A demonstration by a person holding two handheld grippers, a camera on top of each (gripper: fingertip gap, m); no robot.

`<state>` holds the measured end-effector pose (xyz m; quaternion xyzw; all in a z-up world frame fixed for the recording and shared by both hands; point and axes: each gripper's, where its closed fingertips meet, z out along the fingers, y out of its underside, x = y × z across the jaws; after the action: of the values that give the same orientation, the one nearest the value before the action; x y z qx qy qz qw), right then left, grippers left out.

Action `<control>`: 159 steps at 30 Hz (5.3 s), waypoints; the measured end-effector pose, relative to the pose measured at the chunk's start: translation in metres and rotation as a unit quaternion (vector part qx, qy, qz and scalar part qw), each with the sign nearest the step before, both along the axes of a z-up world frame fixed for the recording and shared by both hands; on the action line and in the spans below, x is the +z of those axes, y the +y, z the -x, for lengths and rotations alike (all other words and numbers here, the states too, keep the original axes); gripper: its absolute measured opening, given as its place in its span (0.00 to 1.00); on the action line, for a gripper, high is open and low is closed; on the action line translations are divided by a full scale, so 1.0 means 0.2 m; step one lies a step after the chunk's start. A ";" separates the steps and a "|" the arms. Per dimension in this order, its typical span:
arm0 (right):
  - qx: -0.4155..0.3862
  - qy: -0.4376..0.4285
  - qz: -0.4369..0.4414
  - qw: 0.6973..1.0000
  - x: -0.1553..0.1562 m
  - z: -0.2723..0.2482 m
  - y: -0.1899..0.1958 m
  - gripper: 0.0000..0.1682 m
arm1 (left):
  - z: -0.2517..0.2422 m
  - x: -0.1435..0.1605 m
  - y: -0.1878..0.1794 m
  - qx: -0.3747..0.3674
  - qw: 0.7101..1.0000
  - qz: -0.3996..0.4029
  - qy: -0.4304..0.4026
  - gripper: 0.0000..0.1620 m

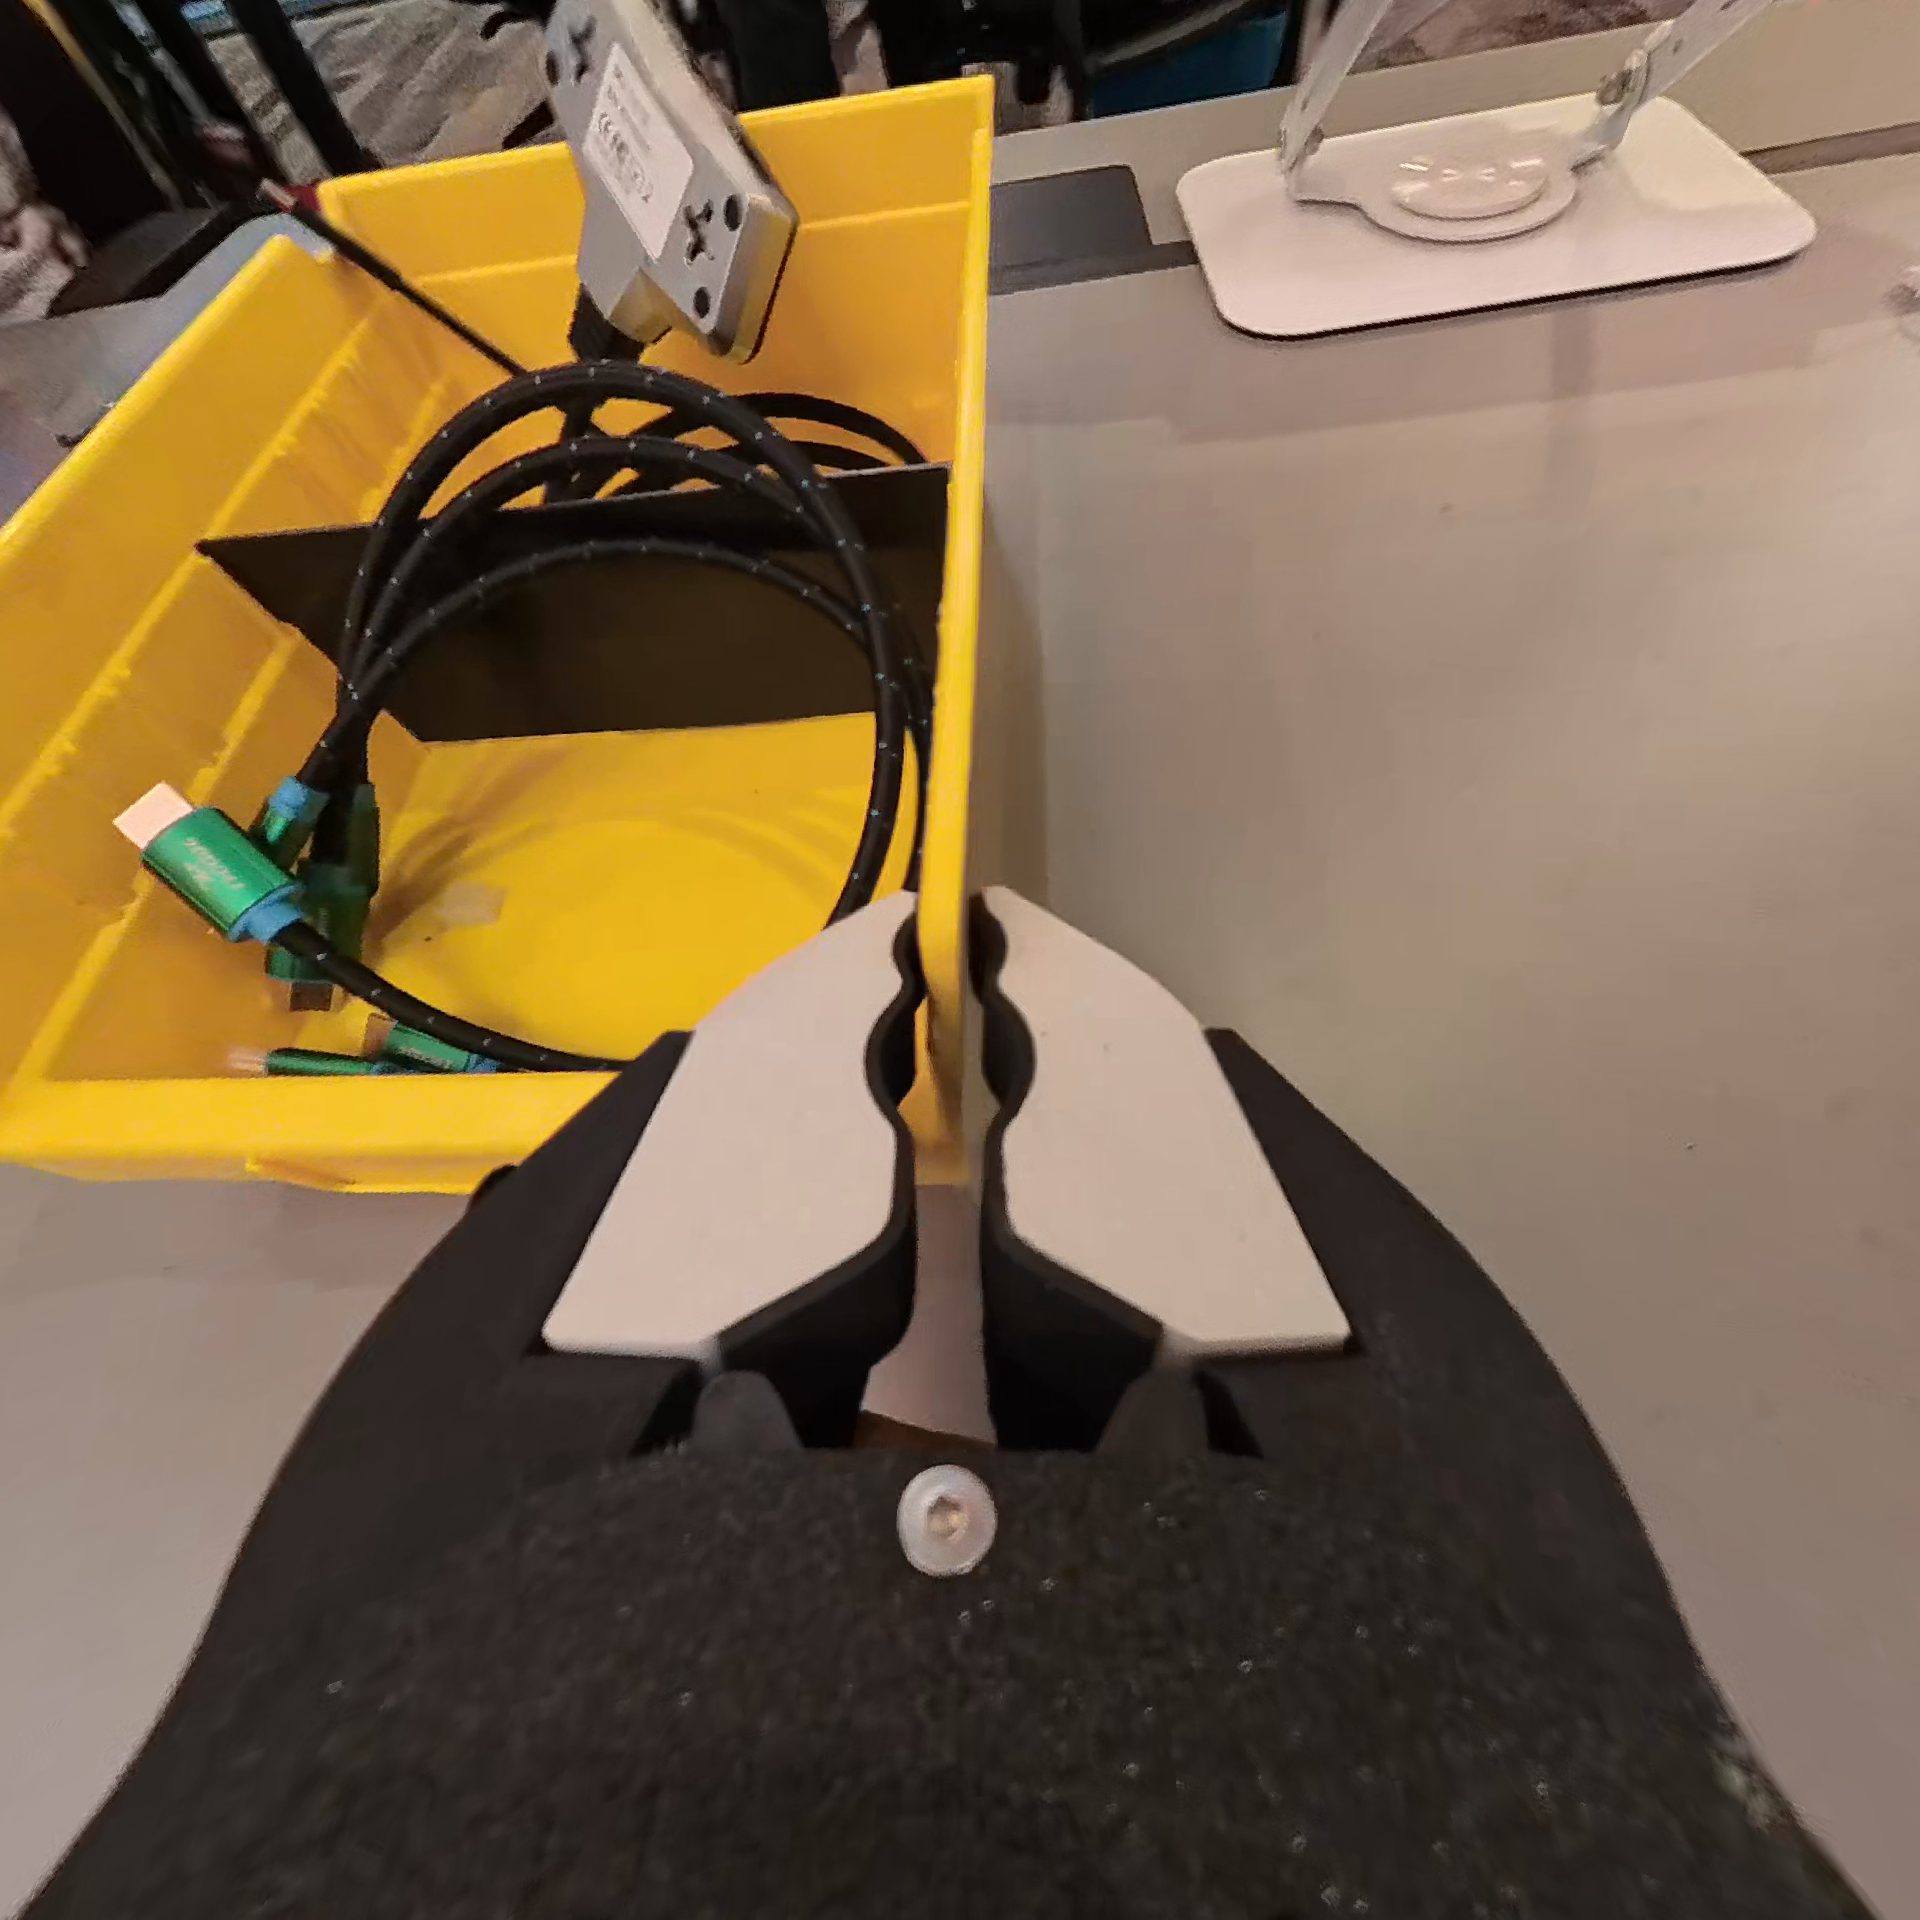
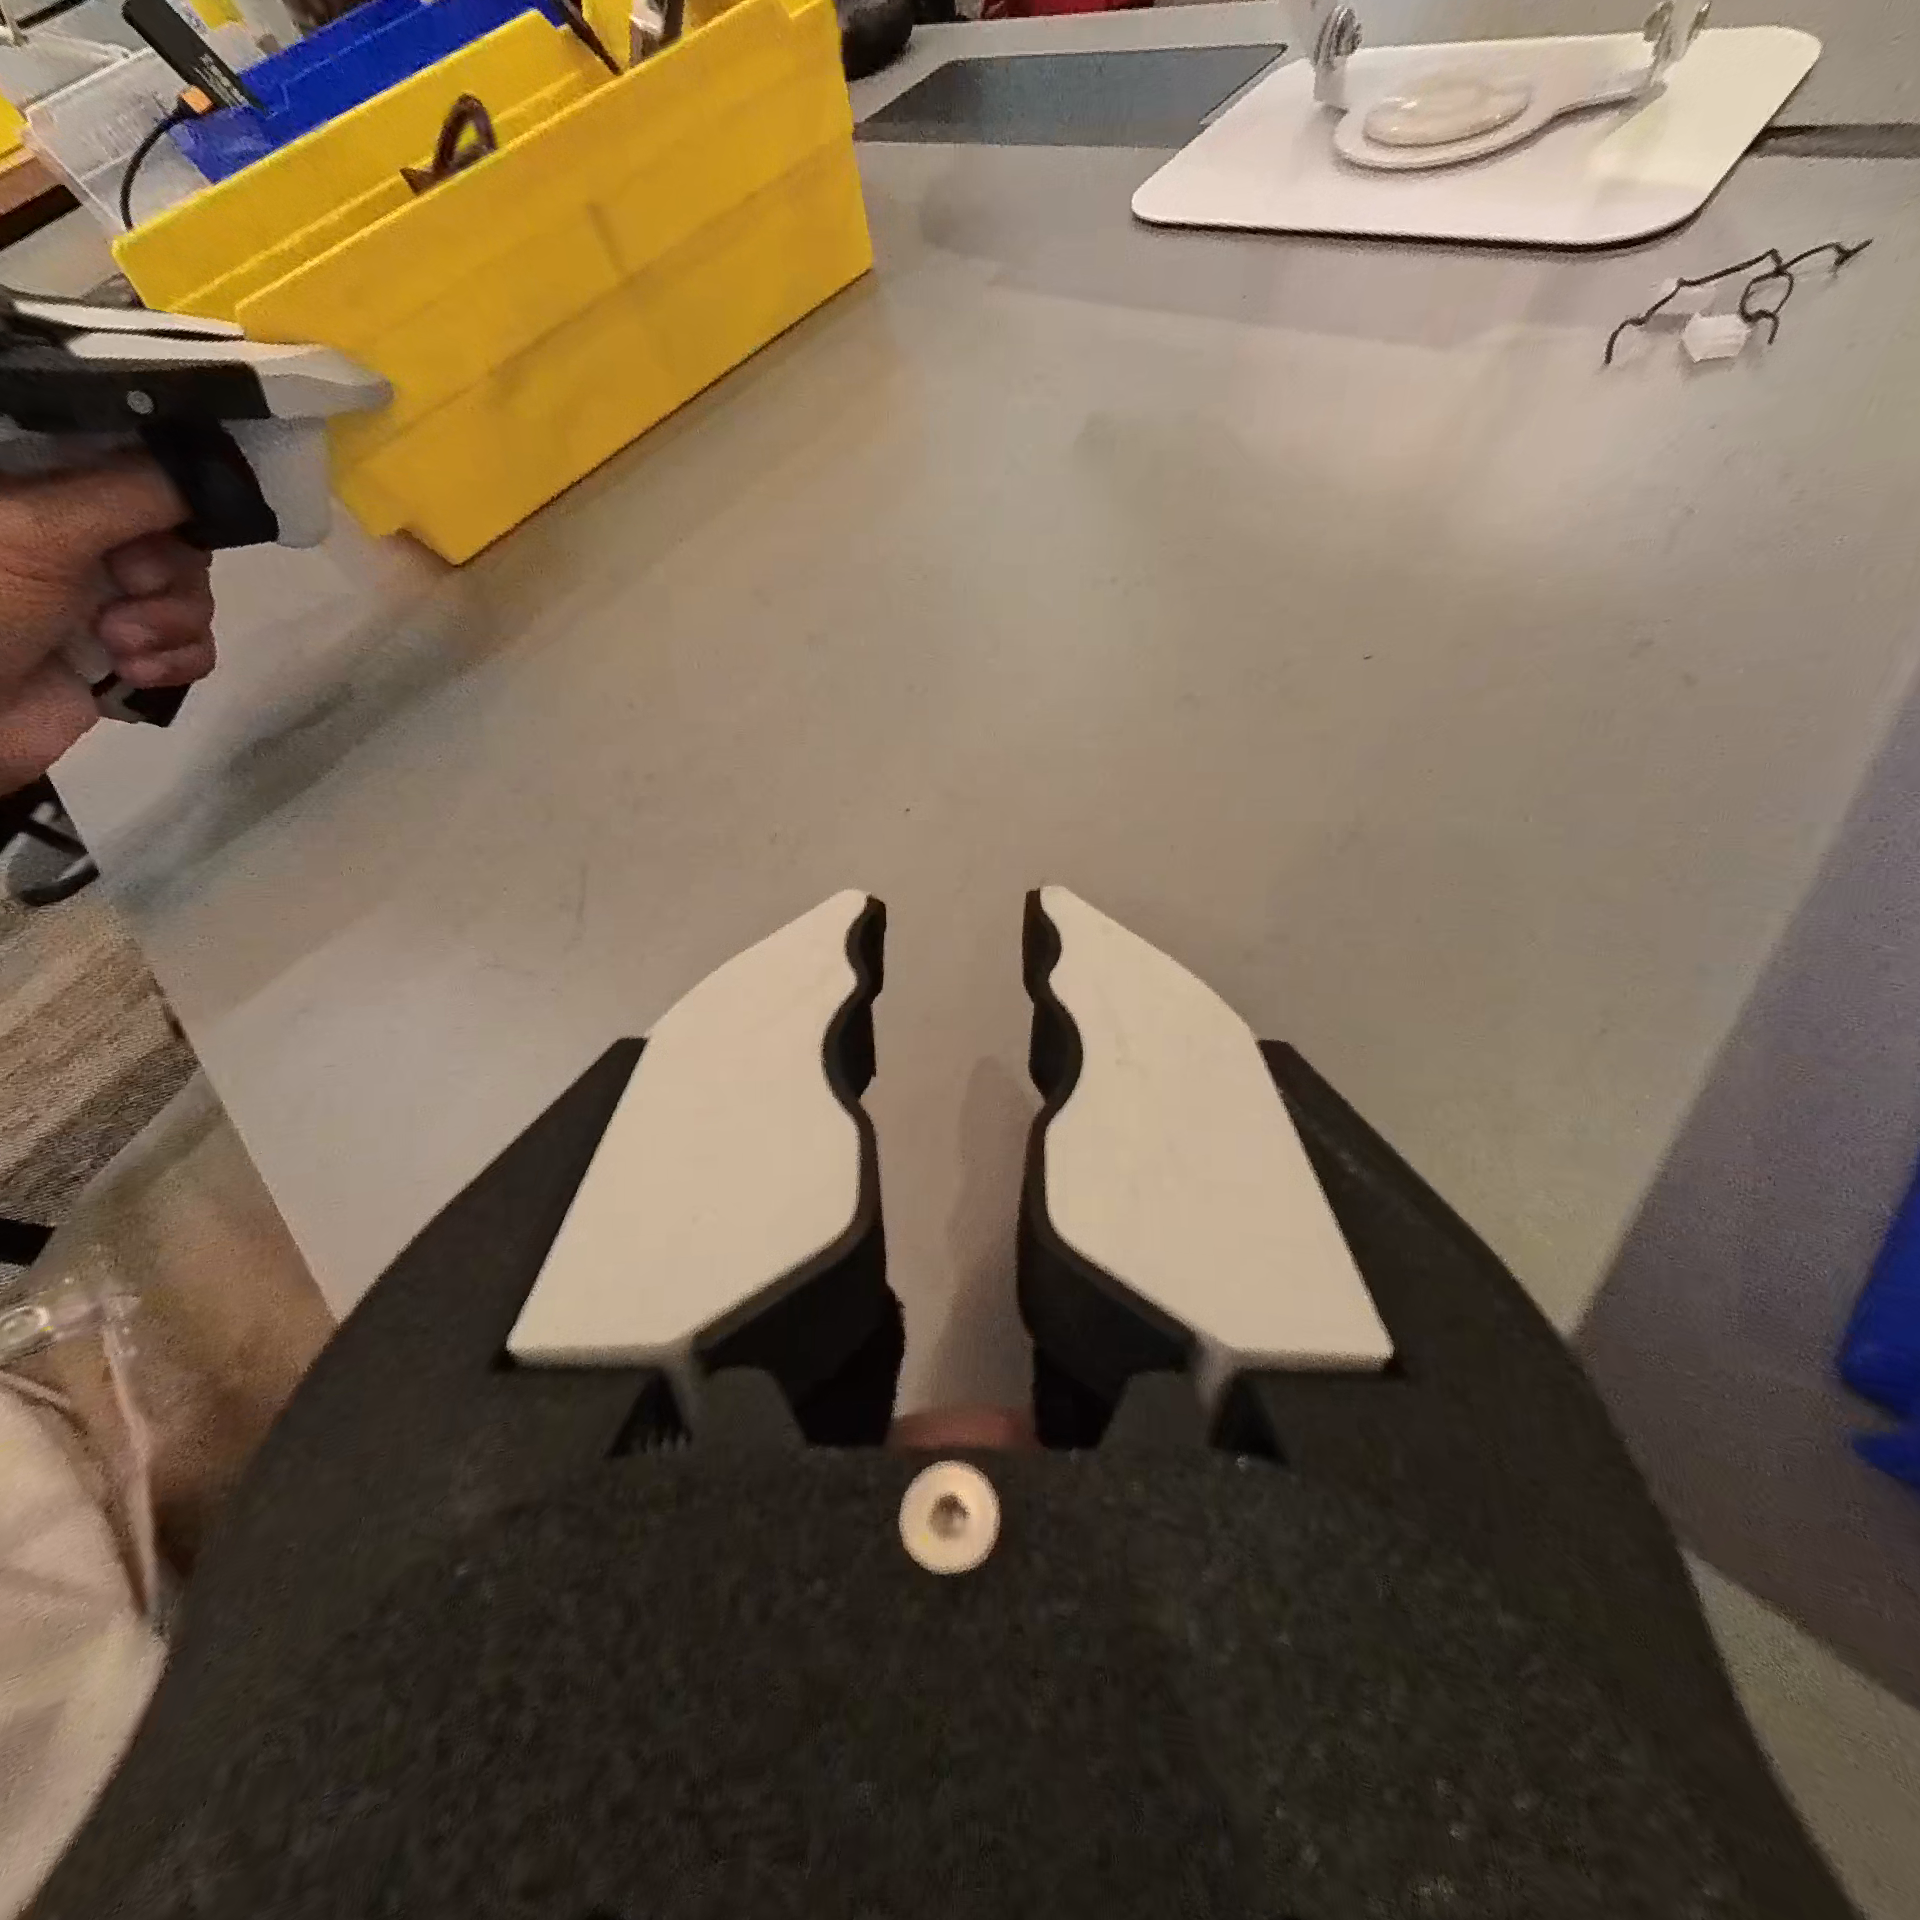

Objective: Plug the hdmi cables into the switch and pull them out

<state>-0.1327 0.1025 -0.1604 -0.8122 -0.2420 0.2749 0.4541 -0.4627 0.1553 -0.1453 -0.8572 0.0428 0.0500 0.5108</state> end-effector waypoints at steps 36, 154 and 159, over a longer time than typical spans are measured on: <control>0.020 0.048 0.072 0.996 -0.04 0.09 0.02 0.15 | 0.29 0.17 0.67 -0.055 0.910 0.392 -0.125 0.40; 0.164 -0.179 -0.386 0.890 0.47 0.39 0.10 0.26 | -1.00 0.69 0.02 -0.426 0.685 0.244 -0.538 0.08; 0.179 -0.227 -0.548 0.784 0.60 0.34 0.09 0.20 | -1.09 0.59 0.03 -0.460 0.608 0.376 -0.526 0.08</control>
<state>-0.2011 0.1208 -0.0413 -0.4072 -0.5896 -0.0204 0.6973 -0.2457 0.1604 -0.0267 -0.7200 0.1703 -0.6718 0.0343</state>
